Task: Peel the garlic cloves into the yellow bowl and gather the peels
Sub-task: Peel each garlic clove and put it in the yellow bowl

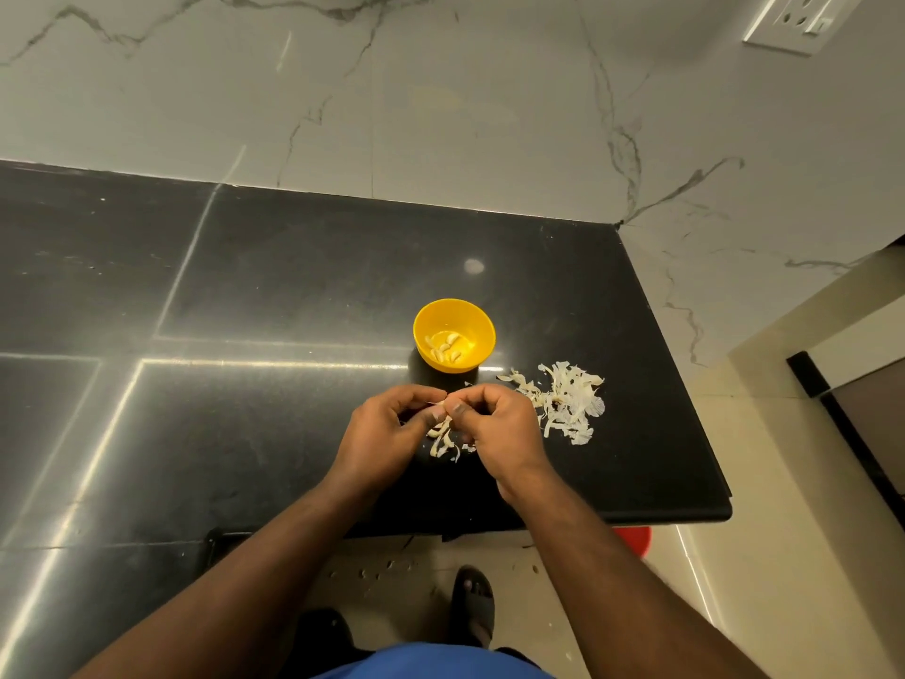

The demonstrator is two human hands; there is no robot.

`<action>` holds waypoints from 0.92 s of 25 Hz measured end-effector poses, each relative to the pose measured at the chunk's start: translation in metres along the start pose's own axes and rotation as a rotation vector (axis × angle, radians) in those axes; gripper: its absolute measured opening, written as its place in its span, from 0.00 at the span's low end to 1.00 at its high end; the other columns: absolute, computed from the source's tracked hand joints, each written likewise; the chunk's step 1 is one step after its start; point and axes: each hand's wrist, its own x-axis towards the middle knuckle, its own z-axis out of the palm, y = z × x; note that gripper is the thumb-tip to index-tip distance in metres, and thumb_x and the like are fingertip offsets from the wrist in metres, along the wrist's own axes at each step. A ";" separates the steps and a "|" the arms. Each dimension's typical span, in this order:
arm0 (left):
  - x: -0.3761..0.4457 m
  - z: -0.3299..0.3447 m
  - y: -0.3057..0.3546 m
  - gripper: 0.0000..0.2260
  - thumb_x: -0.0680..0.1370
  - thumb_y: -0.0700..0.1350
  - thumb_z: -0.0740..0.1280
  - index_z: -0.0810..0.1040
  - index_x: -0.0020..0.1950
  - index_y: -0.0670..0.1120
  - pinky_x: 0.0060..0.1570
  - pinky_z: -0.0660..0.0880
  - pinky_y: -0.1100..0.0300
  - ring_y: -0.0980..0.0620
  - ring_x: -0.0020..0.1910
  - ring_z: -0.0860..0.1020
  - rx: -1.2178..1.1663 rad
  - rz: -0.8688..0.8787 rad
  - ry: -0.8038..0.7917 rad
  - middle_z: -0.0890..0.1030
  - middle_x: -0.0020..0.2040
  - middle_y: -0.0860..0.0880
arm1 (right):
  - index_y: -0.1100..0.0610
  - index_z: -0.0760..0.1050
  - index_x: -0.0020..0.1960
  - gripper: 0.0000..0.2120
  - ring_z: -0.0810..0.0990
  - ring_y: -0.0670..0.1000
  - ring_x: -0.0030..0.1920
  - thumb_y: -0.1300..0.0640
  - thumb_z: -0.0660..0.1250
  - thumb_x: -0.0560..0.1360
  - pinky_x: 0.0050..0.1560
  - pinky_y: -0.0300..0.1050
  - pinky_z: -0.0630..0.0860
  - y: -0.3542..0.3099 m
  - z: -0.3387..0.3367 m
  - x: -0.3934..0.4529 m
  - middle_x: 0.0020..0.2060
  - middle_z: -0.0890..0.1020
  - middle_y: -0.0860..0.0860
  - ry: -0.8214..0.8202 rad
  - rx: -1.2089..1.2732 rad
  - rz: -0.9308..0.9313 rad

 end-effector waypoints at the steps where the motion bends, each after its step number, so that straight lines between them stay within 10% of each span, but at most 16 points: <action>1: 0.001 0.003 0.005 0.05 0.78 0.47 0.73 0.85 0.53 0.52 0.46 0.79 0.61 0.61 0.47 0.83 -0.015 -0.037 -0.003 0.86 0.46 0.56 | 0.53 0.85 0.44 0.05 0.85 0.52 0.42 0.60 0.72 0.76 0.47 0.54 0.83 -0.001 -0.004 0.001 0.39 0.86 0.50 -0.015 0.011 0.003; 15: 0.007 0.030 0.030 0.08 0.79 0.41 0.68 0.83 0.52 0.37 0.32 0.66 0.64 0.56 0.31 0.73 -0.568 -0.544 0.000 0.80 0.35 0.47 | 0.53 0.81 0.45 0.06 0.79 0.42 0.45 0.63 0.69 0.76 0.45 0.36 0.74 0.015 -0.019 0.016 0.41 0.82 0.45 -0.002 -0.279 -0.376; 23: 0.015 0.026 0.027 0.03 0.78 0.36 0.70 0.82 0.46 0.43 0.46 0.80 0.57 0.50 0.44 0.84 -0.108 -0.092 -0.020 0.86 0.43 0.46 | 0.58 0.82 0.42 0.08 0.79 0.52 0.38 0.62 0.68 0.79 0.41 0.49 0.78 0.005 -0.025 0.021 0.36 0.83 0.53 -0.155 0.178 0.245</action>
